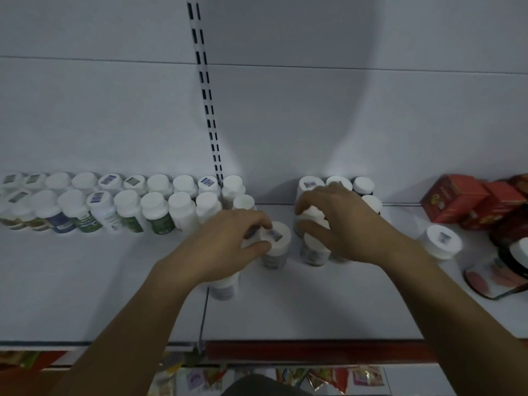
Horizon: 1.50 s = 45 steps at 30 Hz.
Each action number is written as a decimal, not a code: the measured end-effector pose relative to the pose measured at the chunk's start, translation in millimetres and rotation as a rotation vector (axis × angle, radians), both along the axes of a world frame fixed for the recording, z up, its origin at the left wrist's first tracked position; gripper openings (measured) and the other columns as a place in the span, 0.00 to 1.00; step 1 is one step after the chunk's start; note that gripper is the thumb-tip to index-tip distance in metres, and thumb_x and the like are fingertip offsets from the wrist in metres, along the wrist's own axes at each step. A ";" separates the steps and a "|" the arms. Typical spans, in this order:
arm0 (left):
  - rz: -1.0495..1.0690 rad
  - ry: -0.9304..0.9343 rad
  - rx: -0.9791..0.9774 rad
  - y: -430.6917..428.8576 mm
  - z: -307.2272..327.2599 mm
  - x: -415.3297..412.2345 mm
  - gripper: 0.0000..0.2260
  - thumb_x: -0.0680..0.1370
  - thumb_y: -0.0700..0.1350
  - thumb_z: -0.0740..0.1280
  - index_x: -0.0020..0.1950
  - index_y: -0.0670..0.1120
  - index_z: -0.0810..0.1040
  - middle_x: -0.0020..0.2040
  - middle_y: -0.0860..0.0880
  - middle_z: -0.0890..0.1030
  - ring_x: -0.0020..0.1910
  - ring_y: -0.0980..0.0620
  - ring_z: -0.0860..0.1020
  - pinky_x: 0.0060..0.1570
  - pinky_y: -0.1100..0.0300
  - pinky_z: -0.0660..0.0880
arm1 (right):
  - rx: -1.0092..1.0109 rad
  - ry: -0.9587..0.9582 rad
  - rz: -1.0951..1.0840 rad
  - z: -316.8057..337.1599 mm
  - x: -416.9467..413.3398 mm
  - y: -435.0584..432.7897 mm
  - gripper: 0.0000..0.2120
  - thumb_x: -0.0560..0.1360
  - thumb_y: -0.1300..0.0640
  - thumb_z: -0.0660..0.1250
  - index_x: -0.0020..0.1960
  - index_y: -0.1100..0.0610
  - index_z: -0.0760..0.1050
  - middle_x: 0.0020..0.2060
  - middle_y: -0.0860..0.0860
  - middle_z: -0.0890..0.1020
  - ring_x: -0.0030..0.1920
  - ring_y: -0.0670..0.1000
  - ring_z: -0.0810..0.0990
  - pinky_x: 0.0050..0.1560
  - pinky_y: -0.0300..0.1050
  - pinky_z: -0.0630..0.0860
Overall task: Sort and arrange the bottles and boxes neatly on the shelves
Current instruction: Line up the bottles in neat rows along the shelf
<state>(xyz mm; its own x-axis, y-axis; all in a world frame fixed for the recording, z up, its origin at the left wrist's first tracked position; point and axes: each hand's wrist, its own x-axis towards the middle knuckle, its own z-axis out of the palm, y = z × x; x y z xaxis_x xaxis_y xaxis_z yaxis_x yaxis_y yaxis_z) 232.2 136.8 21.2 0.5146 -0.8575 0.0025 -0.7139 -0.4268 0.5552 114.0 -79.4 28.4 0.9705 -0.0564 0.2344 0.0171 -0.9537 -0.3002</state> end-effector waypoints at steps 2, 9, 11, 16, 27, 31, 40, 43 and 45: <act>0.040 -0.060 -0.035 16.6 2.5 3.7 0.14 0.76 0.60 0.70 0.59 0.58 0.78 0.52 0.59 0.80 0.48 0.61 0.79 0.48 0.55 0.79 | 0.066 -0.050 -0.003 1.3 17.7 10.2 0.06 0.78 0.48 0.68 0.51 0.49 0.78 0.45 0.44 0.79 0.47 0.49 0.75 0.50 0.49 0.73; 0.059 -0.139 0.247 60.1 -4.1 -0.2 0.37 0.63 0.71 0.73 0.69 0.65 0.66 0.63 0.67 0.69 0.58 0.62 0.72 0.52 0.55 0.75 | 0.072 0.156 -0.045 -13.9 96.7 52.1 0.13 0.72 0.49 0.73 0.49 0.53 0.72 0.44 0.51 0.78 0.42 0.53 0.75 0.35 0.44 0.66; 0.098 -0.151 0.207 63.2 -9.6 -3.2 0.30 0.65 0.66 0.75 0.64 0.64 0.69 0.60 0.64 0.73 0.58 0.57 0.73 0.51 0.52 0.76 | 0.077 0.164 -0.060 -19.2 107.0 54.6 0.09 0.71 0.56 0.71 0.45 0.54 0.71 0.41 0.52 0.79 0.40 0.54 0.75 0.34 0.44 0.64; 0.166 -0.118 0.073 67.5 -19.3 -2.9 0.22 0.69 0.58 0.77 0.58 0.61 0.71 0.53 0.59 0.76 0.52 0.53 0.74 0.48 0.50 0.76 | 0.159 0.140 -0.051 -22.6 114.1 60.0 0.10 0.70 0.60 0.72 0.41 0.54 0.70 0.40 0.52 0.79 0.37 0.52 0.74 0.36 0.44 0.69; 0.126 -0.123 0.049 60.5 -22.2 4.3 0.21 0.68 0.59 0.76 0.55 0.62 0.71 0.52 0.60 0.78 0.50 0.55 0.76 0.47 0.49 0.77 | -0.180 0.379 0.188 -3.6 37.5 41.8 0.25 0.70 0.38 0.74 0.62 0.44 0.70 0.52 0.44 0.77 0.51 0.49 0.72 0.49 0.48 0.72; 0.100 -0.100 -0.033 46.2 -2.6 8.0 0.20 0.68 0.58 0.76 0.57 0.62 0.72 0.51 0.60 0.79 0.49 0.59 0.77 0.45 0.50 0.78 | -0.130 0.223 0.125 -1.4 20.8 28.8 0.24 0.73 0.45 0.72 0.67 0.45 0.70 0.54 0.44 0.76 0.55 0.49 0.74 0.54 0.46 0.72; -0.026 -0.050 -0.279 -37.3 37.3 3.5 0.31 0.72 0.60 0.73 0.72 0.65 0.64 0.57 0.55 0.76 0.52 0.55 0.77 0.49 0.55 0.74 | -0.031 -0.200 -0.467 41.3 -53.8 -81.4 0.26 0.73 0.44 0.75 0.66 0.50 0.71 0.47 0.50 0.77 0.43 0.48 0.74 0.47 0.42 0.72; -0.107 -0.059 -0.316 -80.2 44.8 -11.8 0.28 0.72 0.59 0.72 0.70 0.64 0.66 0.59 0.54 0.76 0.54 0.53 0.77 0.52 0.52 0.74 | -0.193 -0.033 -0.688 24.9 -72.1 -107.6 0.25 0.73 0.50 0.74 0.67 0.55 0.72 0.51 0.59 0.78 0.50 0.63 0.78 0.50 0.57 0.77; -0.155 -0.075 -0.307 -107.4 48.1 -22.1 0.25 0.72 0.57 0.71 0.67 0.62 0.69 0.59 0.54 0.76 0.54 0.52 0.77 0.55 0.48 0.76 | -0.132 0.167 -0.703 11.6 -73.5 -115.9 0.26 0.74 0.51 0.73 0.69 0.53 0.71 0.57 0.59 0.77 0.56 0.64 0.77 0.57 0.56 0.75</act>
<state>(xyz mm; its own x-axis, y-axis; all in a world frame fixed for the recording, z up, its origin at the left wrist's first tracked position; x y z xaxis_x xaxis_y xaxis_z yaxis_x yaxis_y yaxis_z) 210.1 29.4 69.3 0.3667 -0.8788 0.3054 -0.8008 -0.1311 0.5844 40.5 -195.3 39.9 0.7388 -0.6603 0.1348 -0.6480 -0.7510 -0.1269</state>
